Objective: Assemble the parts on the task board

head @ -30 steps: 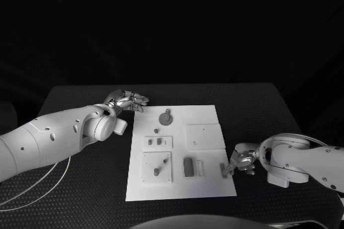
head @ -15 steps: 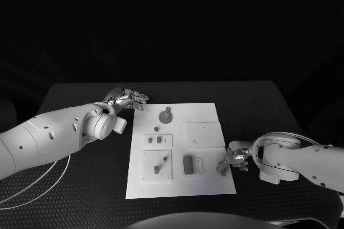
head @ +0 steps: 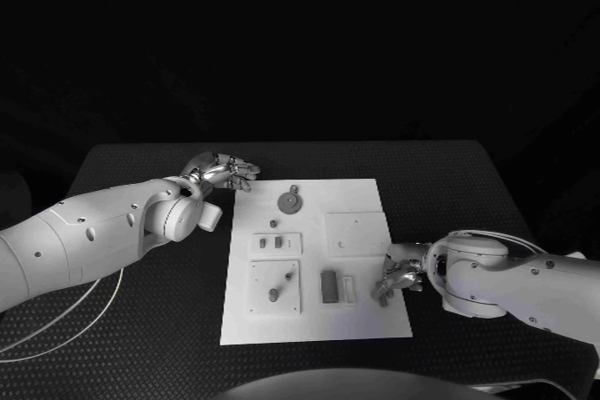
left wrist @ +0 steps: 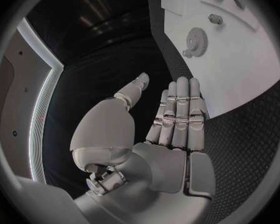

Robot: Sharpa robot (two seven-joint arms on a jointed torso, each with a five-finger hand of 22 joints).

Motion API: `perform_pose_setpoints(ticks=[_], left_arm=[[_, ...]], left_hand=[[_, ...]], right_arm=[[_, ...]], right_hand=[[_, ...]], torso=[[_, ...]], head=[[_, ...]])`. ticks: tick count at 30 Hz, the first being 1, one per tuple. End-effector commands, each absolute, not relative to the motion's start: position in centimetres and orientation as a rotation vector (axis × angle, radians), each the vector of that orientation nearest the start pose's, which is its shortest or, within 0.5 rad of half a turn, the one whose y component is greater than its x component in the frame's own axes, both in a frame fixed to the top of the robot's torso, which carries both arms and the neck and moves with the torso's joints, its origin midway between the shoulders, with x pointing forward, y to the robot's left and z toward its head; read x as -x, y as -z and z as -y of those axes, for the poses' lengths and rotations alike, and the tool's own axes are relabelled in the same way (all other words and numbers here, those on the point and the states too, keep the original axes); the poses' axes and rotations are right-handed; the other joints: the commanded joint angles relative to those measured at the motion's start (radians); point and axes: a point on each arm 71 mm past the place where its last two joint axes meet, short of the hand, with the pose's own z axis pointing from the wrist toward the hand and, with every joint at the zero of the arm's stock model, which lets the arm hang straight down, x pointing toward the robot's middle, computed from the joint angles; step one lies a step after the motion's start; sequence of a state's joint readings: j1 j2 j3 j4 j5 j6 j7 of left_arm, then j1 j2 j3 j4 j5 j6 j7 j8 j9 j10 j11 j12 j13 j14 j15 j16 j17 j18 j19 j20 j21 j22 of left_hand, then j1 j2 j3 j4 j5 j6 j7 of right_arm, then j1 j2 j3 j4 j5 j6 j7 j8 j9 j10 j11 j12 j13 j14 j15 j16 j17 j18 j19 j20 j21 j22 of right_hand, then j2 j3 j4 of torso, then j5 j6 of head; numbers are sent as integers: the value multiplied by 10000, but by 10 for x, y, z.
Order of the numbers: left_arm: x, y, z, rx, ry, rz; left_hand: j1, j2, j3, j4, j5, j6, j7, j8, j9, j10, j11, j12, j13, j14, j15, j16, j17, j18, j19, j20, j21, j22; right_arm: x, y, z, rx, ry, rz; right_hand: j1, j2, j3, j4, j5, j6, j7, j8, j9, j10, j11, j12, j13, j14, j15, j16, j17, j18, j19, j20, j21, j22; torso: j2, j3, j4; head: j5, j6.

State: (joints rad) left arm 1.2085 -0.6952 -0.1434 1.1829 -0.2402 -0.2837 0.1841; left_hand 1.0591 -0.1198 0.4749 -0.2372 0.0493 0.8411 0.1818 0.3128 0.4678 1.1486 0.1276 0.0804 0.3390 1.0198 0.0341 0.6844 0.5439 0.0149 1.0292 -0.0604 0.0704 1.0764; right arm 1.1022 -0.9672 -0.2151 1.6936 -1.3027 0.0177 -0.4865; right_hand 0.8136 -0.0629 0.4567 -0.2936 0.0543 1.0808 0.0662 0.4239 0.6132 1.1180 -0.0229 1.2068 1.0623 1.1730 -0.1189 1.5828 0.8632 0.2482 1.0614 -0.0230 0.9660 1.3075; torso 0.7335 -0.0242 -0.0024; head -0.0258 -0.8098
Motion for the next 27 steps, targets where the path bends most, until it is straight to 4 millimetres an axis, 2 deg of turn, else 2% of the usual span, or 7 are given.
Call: perform_pose_setpoints(ticks=[1,8,12,16,18,22,27], left_arm=[[-533,238,-234,9803,11493,-16875],[-533,238,-234,9833,11447,-16893],[-532,238,-233,9806,11485,-16914],[-532,238,-233,9806,11488,-16924],[-532,238,-233,9815,11470,-16916],[-532,238,-234,9821,11459,-16913],[-532,238,-233,9804,11489,-16943]], left_hand=[[-96,-5,-10,39,10,44,4,28,-1,-52,-33,-55,17,56,17,-37,14,-13,27,-23,57,11],[-106,-30,-30,33,7,10,17,8,-9,-84,-20,-73,22,57,17,-43,29,-15,22,-24,59,28],[-106,-29,-30,33,7,4,20,5,-11,-89,-17,-76,23,57,17,-44,33,-14,22,-24,60,32],[-105,-26,-30,33,7,0,22,3,-12,-93,-16,-77,24,59,16,-44,36,-14,23,-25,61,36],[-105,-24,-30,34,7,-1,23,3,-12,-94,-16,-78,25,59,16,-45,37,-14,23,-26,61,37],[-104,-20,-30,35,7,-4,25,1,-13,-96,-15,-78,26,61,15,-45,40,-13,25,-27,63,40],[-106,-21,-32,36,7,-9,27,-2,-14,-99,-14,-80,28,64,14,-45,44,-13,26,-27,64,44]], right_arm=[[-380,316,232,1501,-2260,-24000],[-377,316,226,1892,-2301,-24093],[-375,316,223,1940,-2365,-24090],[-376,316,223,1756,-2439,-24043],[-375,316,223,1471,-2604,-24136],[-375,316,221,879,-2956,-24186],[-375,316,221,-620,-3558,-24282]], right_hand=[[475,-40,86,0,-38,-290,195,-1561,17,27,-5,-31,16,34,-24,-52,-23,136,-27,-34,-20,163],[911,-309,-94,6,-40,-313,220,-1581,11,7,20,-45,17,-24,9,-68,-75,136,-77,24,-25,167],[943,-335,-114,10,-39,-314,222,-1585,8,3,22,-50,15,-38,13,-72,-90,135,-81,33,-30,163],[1426,49,-48,-14,-35,-374,236,-1629,-14,-8,34,-62,12,-57,19,-77,-99,136,-116,31,-38,166],[1587,192,321,58,-39,-344,249,-1642,-42,6,43,-79,-2,-54,38,-95,-105,136,-104,74,-64,143],[1306,707,686,20,-40,-276,239,-1645,-76,55,41,-69,-7,10,68,-83,-33,136,-96,137,-61,154],[1418,877,1264,-2,-37,-179,200,-1614,-88,144,6,-32,0,122,73,-62,94,136,-79,133,6,190]], torso=[[-2,2,0],[0,-4,5],[0,-2,-9],[-2,-1,5],[-3,1,5],[-1,3,5],[0,-1,0]], head=[[5,-14],[47,-9],[24,-28],[51,-37],[57,-46],[76,-48],[88,-79]])
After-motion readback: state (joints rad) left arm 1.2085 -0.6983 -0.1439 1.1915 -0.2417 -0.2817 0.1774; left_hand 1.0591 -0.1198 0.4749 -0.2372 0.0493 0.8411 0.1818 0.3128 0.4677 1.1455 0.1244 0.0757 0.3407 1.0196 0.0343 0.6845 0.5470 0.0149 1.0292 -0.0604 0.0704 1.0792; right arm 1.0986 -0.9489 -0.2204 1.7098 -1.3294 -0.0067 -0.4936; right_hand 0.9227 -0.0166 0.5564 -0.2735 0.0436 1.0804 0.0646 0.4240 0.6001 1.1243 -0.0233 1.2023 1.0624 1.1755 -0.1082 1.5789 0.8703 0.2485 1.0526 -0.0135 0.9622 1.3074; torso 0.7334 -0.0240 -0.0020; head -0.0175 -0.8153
